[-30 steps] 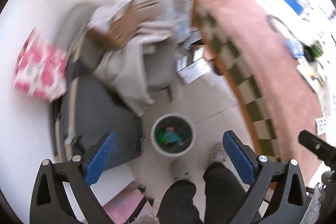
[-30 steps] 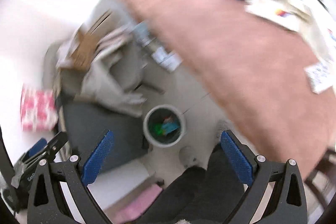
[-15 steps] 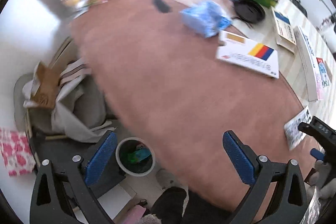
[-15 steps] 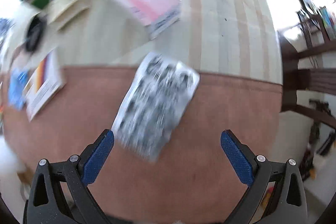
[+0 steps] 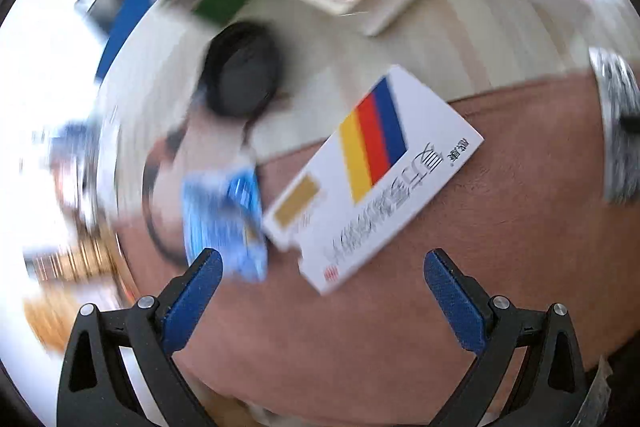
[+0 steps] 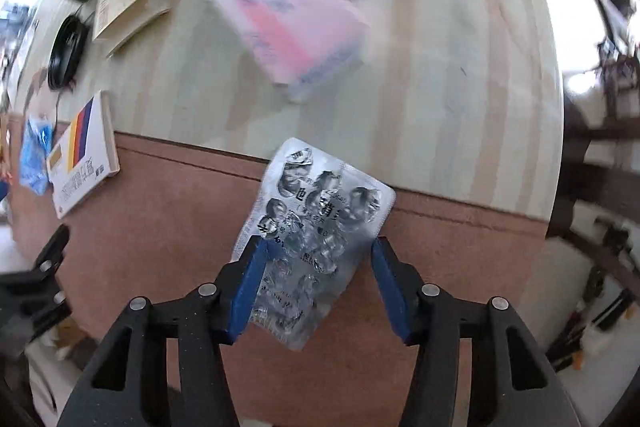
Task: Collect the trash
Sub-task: 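Grasp the striped medicine box with left gripper while right gripper grasps the blister pack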
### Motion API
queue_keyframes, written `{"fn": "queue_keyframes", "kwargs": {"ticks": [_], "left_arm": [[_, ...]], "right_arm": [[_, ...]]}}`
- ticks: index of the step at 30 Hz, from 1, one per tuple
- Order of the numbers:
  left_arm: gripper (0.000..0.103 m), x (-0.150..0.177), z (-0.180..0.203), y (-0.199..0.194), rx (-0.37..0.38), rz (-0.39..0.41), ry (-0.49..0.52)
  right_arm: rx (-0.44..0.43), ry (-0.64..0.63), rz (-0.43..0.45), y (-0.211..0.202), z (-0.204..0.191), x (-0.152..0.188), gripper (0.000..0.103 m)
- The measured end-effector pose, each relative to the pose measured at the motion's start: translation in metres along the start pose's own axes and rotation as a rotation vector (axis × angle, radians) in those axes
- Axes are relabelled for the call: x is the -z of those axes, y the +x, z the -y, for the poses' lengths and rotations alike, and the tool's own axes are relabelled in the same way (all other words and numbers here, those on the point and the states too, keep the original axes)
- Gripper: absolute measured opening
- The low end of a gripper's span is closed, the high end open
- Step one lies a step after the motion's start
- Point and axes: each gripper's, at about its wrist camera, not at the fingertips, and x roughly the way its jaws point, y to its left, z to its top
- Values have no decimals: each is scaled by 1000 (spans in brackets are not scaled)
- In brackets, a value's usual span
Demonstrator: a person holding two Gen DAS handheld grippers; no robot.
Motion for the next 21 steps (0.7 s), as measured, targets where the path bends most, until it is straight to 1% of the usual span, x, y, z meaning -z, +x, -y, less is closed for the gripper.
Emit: {"fn": "queue_keyframes", "kwargs": {"ticks": [1,2,3,4,5,8,9,11,13,15,16,17,18,20,21], "left_arm": [[103,-5,1,4,4,-1,44],[103,-13,2,8,14,1,100],[103,-16,4,11,17,-3,130],[103,-20,5,13,23,-7,164],[103,-27,8,15,33,-5,211],[103,-38,12,24,59,-13,305],[103,-37,15,26,67,-14,328],[103,-42,14,29,118,-18,354],[103,-46,6,33,180,-34,336],[101,-48,-3,37,246,-35,301],[93,-48,-7,38,276,-33,283],[83,-47,-11,37,325,-38,258],[83,-47,-15,37,348,-42,220],[83,-44,-17,38,352,-41,170],[83,-42,-18,38,374,-43,130]], "right_arm": [[-12,-1,-19,1,7,0,63],[-12,4,-26,1,18,-1,66],[-17,16,-28,0,26,0,70],[-25,22,-30,0,33,2,72],[-32,40,-33,0,40,3,72],[-54,82,-42,-2,63,1,72],[-57,91,-43,-2,75,0,72],[-73,112,-43,-3,87,-1,73],[-75,120,-42,-4,91,-4,73],[-78,130,-37,-6,96,-9,73],[-81,136,-36,-6,89,-16,73],[-86,141,-32,-8,84,-21,73],[-89,144,-26,-10,86,-20,73],[-90,143,-14,-15,82,-19,73],[-88,139,-10,-17,81,-19,73]]}}
